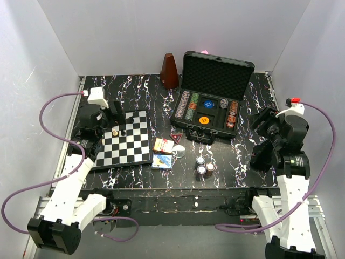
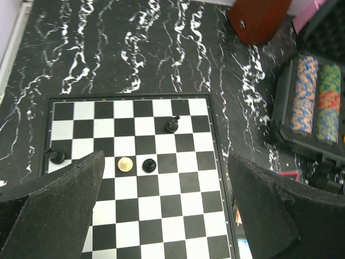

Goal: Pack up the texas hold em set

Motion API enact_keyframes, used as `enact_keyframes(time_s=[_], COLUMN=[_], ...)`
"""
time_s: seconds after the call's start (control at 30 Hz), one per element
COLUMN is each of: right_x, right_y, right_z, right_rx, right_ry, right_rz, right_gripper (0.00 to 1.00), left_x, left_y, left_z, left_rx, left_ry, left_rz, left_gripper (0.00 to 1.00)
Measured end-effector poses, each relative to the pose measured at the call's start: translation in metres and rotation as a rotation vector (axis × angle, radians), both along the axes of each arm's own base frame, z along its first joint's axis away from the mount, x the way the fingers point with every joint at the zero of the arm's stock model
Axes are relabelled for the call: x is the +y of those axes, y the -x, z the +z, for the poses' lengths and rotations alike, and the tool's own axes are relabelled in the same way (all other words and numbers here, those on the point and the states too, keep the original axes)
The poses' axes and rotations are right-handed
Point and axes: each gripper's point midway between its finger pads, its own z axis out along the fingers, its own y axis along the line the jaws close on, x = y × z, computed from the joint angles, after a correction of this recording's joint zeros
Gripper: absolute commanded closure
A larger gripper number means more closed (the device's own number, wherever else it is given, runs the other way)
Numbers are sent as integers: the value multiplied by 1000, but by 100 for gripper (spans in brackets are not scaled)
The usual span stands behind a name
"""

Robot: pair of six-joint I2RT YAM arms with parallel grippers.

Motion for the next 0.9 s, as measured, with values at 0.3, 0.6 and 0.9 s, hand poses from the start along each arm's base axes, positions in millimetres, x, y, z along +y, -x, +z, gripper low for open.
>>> enact_keyframes(time_s=[0.3, 0.6, 0.9], right_x=[39, 125, 184], right_y=[15, 59, 88], right_z=[-34, -92, -169], right_rx=[266, 529, 791], right_ry=[1, 86, 260], right_rz=[185, 449, 580], right_gripper=[33, 35, 35], left_x=[-61, -88, -97], left_y=[-27, -19, -13], left_z=[13, -22, -31], left_rx=[56, 118, 143], left_ry=[-17, 41, 34], left_rz=[-198, -321, -353], left_gripper=[2, 2, 2])
